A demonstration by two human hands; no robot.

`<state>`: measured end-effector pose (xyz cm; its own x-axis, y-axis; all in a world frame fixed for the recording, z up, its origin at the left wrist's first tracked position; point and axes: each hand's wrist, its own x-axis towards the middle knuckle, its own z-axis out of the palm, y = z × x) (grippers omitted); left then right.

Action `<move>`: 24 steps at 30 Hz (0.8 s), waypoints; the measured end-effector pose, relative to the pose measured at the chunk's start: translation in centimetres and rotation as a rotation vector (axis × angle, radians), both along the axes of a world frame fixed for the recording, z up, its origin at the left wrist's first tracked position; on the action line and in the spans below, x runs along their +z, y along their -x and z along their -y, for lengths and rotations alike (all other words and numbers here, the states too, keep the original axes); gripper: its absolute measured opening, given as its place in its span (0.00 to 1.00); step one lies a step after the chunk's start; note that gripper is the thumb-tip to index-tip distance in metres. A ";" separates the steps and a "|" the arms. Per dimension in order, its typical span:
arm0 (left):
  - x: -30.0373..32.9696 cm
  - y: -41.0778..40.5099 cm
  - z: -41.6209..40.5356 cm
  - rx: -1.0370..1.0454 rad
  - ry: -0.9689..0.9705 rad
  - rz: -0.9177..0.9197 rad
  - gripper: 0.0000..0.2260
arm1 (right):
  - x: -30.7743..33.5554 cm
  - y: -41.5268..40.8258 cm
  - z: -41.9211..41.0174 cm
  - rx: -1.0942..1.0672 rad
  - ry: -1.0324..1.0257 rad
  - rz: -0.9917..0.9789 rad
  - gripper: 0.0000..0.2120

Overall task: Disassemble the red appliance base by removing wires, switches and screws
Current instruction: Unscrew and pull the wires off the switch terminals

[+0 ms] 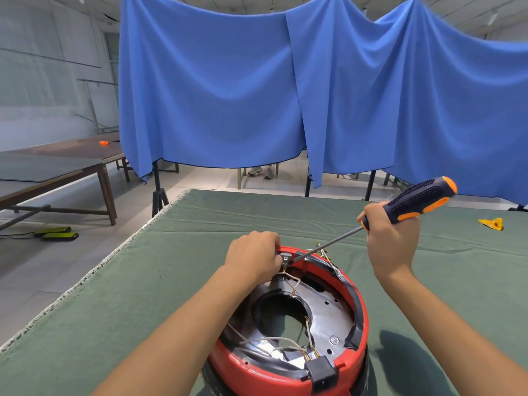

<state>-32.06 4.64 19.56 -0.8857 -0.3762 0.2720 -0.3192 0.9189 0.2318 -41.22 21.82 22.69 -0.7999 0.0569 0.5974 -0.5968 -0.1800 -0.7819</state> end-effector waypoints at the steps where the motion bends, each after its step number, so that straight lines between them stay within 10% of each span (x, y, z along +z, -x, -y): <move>1: 0.0 0.0 0.1 -0.004 -0.019 -0.015 0.10 | -0.1 0.0 0.0 -0.003 0.005 0.004 0.09; 24: -1.0 -0.1 0.5 0.007 -0.056 -0.107 0.11 | 2.2 1.4 2.4 -0.131 -0.304 0.065 0.14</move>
